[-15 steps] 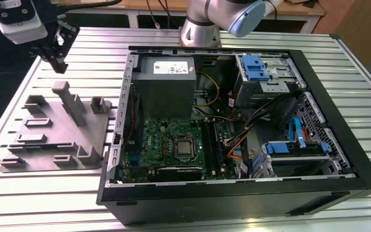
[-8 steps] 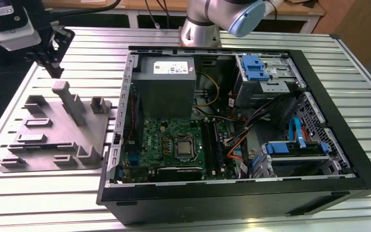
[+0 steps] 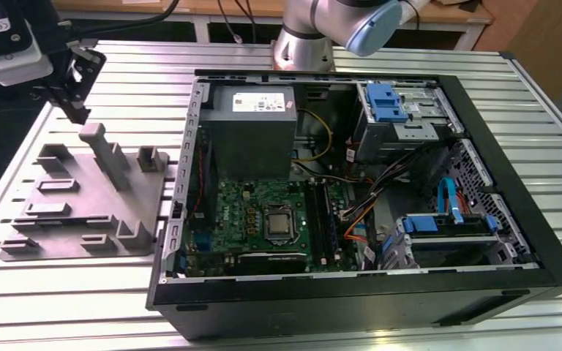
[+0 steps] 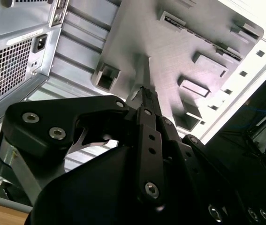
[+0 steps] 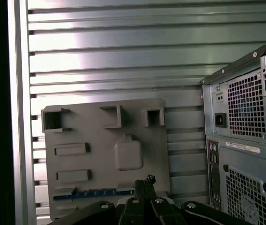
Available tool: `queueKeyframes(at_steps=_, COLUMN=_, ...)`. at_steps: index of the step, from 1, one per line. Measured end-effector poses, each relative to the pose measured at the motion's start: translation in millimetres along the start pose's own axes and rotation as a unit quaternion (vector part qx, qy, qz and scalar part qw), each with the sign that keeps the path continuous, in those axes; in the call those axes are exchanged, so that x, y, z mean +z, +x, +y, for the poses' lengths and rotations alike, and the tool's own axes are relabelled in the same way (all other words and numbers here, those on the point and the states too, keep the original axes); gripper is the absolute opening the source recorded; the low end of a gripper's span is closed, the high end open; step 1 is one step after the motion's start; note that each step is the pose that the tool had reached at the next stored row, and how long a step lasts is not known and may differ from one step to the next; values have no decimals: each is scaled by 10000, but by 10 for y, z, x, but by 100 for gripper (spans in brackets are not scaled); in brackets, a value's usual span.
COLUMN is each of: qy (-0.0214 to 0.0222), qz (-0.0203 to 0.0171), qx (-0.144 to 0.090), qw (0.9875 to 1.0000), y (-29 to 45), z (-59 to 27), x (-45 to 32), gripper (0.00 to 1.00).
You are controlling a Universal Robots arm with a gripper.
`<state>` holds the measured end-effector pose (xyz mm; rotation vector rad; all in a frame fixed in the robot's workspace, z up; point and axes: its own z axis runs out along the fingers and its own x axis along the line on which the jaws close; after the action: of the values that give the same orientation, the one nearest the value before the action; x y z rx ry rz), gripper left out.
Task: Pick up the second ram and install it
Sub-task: 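Reach for the second ram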
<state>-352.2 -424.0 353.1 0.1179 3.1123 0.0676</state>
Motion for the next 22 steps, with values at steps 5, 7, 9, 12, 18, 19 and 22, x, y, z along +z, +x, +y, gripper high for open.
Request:
queueKeyframes(at_steps=5, qy=0, qz=0, qx=0, qw=10000, y=49, z=-39, x=48, gripper=10)
queueKeyframes(at_steps=7, qy=0, qz=0, qx=0, qw=10000, y=69, z=-54, x=68, gripper=10)
queueKeyframes(at_steps=9, qy=0, qz=0, qx=0, qw=10000, y=92, z=-70, x=87, gripper=10)
queueKeyframes(at_steps=12, qy=0, qz=1, qx=0, qw=10000, y=130, z=-95, x=121, gripper=10)
queueKeyframes(at_steps=18, qy=0, qz=0, qx=0, qw=10000, y=200, z=-142, x=189, gripper=10)
queueKeyframes(at_steps=19, qy=0, qz=0, qx=0, qw=10000, y=212, z=-150, x=199, gripper=10)
queueKeyframes(at_steps=22, qy=0, qz=0, qx=0, qw=10000, y=247, z=-172, x=233, gripper=10)
